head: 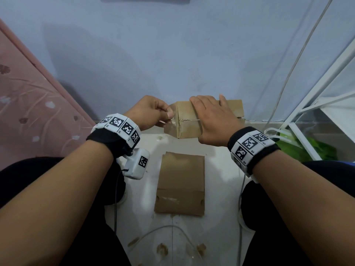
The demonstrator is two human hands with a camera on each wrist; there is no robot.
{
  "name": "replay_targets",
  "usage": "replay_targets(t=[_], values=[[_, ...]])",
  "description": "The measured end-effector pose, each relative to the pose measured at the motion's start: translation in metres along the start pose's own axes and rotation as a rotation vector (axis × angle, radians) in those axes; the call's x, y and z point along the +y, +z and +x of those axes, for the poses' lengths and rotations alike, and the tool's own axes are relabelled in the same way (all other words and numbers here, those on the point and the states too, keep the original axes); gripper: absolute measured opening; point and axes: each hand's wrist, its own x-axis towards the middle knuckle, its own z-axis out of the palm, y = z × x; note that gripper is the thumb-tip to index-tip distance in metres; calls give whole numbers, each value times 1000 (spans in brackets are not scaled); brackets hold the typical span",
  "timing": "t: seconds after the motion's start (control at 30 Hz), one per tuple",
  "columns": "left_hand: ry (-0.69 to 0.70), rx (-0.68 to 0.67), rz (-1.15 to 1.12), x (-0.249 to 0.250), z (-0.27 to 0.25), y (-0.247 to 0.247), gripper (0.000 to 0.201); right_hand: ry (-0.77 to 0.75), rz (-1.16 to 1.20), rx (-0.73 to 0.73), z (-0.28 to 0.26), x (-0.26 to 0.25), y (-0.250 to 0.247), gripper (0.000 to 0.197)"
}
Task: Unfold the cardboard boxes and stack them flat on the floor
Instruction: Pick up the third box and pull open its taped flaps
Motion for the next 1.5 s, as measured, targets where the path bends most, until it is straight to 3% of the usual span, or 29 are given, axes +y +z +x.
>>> replay_targets(t=[0.4,0.63,0.7,0.8,1.07,1.5], values=[[63,122,99,-11,5,5,10,9,-50,-14,1,-1,0,102],[75,143,-13,-6,3,11,13,15,-23,-16,1,0,1,104],[58,167,-58,-6,3,11,25,13,-22,-13,1,0,1,103],[11,190,-108,-7,3,10,67,-2,-26,-19,0,0,2,102],[75,184,-21,-8,1,22,28,29,-16,-38,1,1,2,103],[-30,186,51,-7,1,16,36,8,-2,-46,0,-1,5,100]])
